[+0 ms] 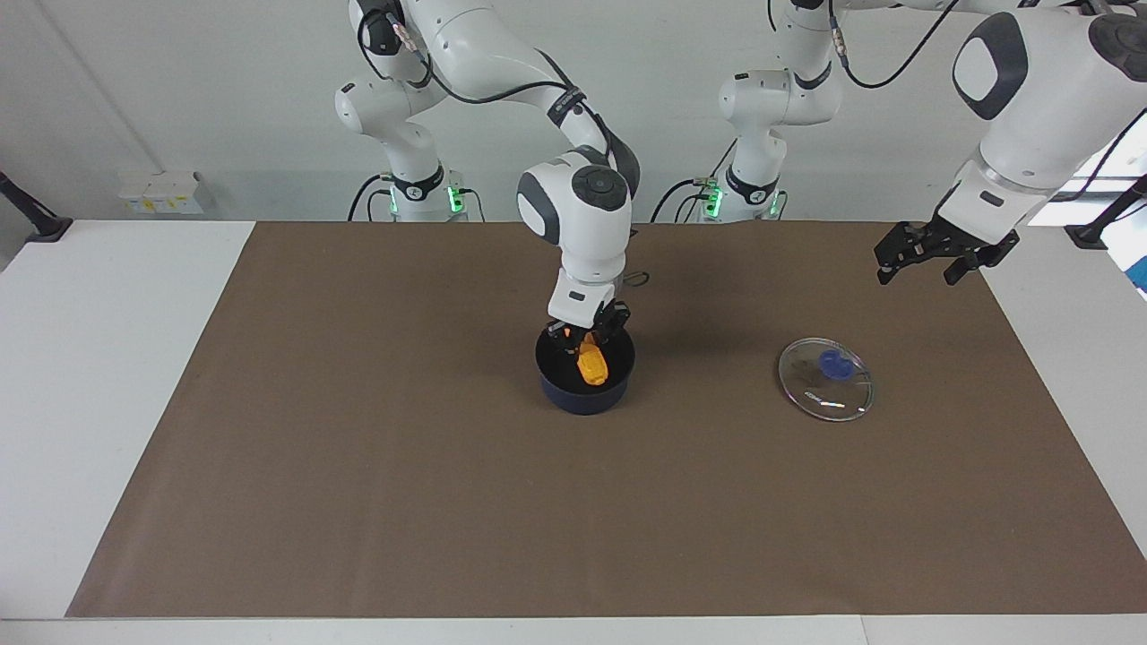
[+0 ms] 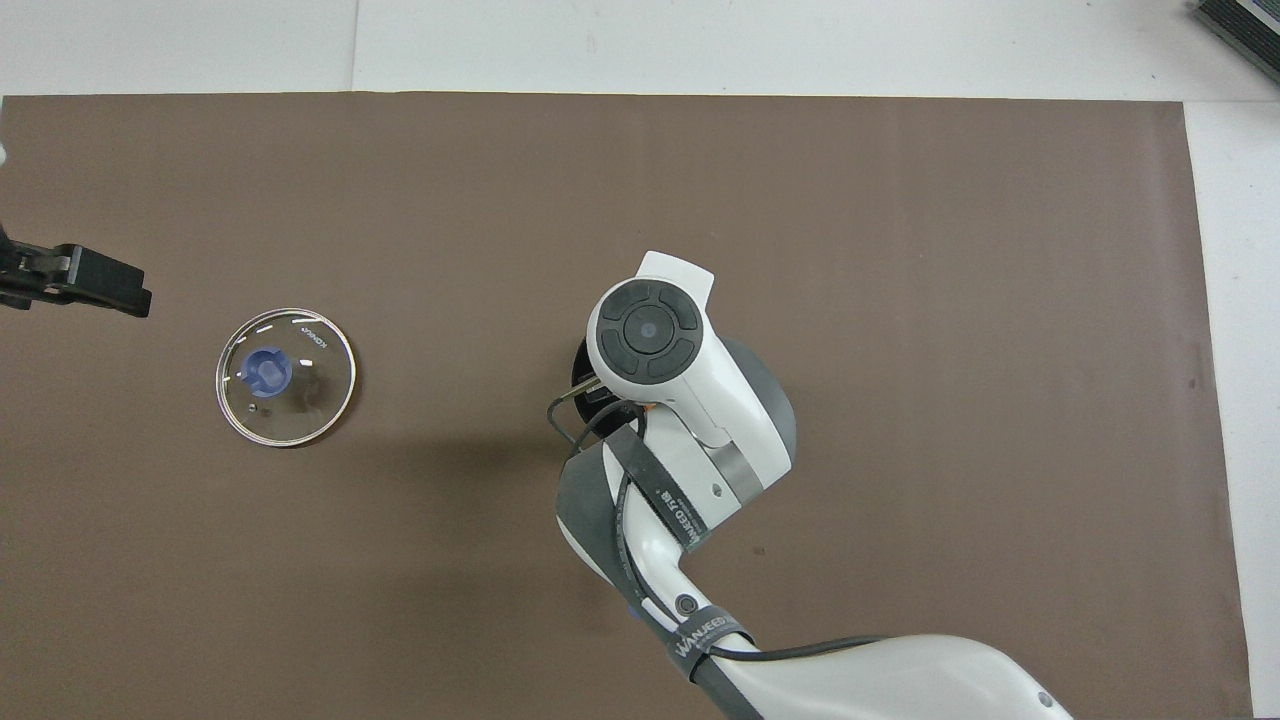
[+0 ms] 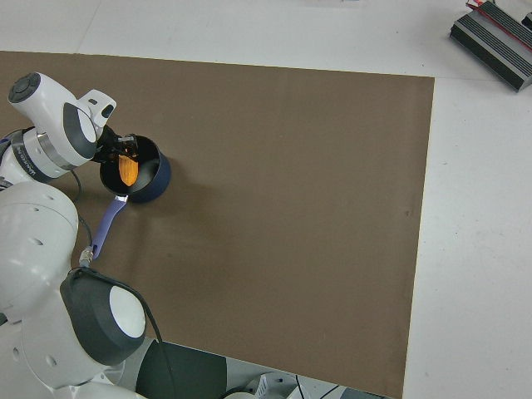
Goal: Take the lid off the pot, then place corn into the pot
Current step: 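Open the right gripper to drop the corn into the pot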
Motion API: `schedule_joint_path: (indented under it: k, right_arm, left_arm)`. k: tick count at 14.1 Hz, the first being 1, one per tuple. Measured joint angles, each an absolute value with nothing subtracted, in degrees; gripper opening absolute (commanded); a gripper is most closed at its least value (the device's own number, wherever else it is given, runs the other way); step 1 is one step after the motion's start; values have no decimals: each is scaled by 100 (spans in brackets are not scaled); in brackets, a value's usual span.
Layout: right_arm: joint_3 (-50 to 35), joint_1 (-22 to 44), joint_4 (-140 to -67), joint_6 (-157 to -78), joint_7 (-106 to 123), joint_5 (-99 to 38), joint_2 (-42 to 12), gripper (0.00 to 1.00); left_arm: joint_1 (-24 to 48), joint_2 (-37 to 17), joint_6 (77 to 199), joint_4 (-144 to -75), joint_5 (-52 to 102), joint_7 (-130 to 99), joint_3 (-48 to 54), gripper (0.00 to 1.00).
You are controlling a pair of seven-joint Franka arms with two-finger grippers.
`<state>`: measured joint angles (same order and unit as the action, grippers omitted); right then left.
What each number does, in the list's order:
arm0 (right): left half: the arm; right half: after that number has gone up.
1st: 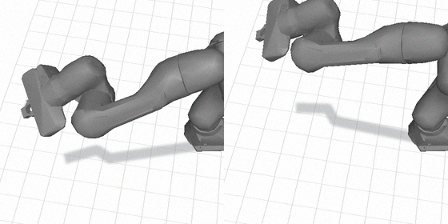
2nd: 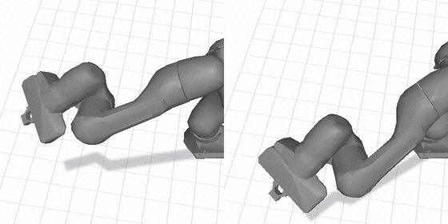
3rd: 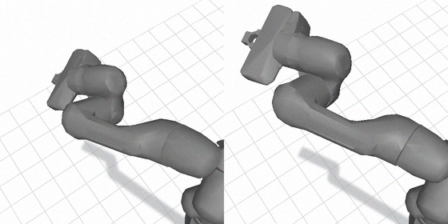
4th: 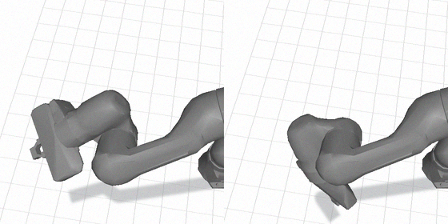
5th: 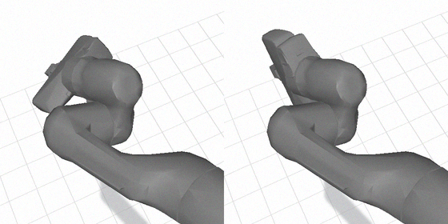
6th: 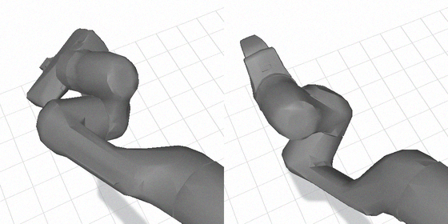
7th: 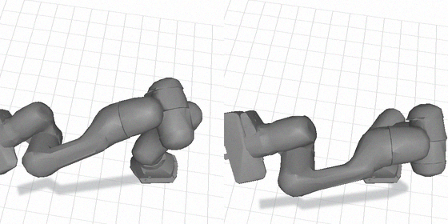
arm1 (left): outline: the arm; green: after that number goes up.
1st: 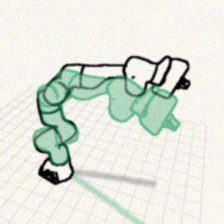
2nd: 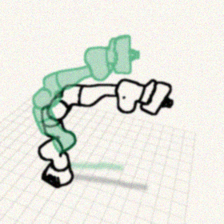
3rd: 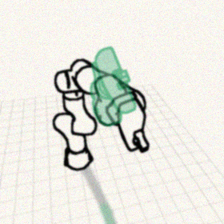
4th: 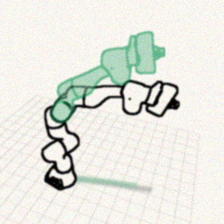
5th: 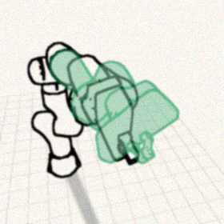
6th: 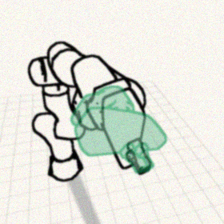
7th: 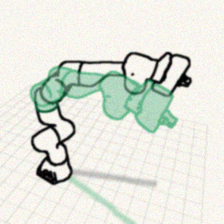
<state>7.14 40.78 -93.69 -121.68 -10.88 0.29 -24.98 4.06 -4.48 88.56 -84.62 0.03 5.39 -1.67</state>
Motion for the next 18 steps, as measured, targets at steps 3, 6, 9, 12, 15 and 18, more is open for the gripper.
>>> schedule_joint_path:
  k: [3, 6, 9, 12, 15, 18]
  right_arm:
    - [732, 4061, -9405, -12199, -874, 29, -2499, 100]
    - [760, 4002, -9367, -12220, -843, 30, -2451, 100]
    - [795, 3659, -9294, -12150, -733, 30, -2131, 100]
    - [807, 3216, -9288, -11983, -696, 30, -1665, 100]
    - [813, 2707, -9288, -11845, -694, 28, -1287, 100]
    - [821, 2212, -9285, -11477, -692, 27, -951, 100]
  left_arm:
    - [406, -248, 9021, -8812, 4, 548, -158, 100]
    - [399, -209, 9040, -8875, 4, 548, -170, 100]
    - [397, -207, 9045, -8878, 4, 548, -177, 100]
    - [397, -207, 9047, -8878, 4, 548, -177, 100]
    - [397, -207, 9048, -8878, 4, 548, -178, 100]
    - [397, -207, 9049, -8878, 4, 548, -178, 100]
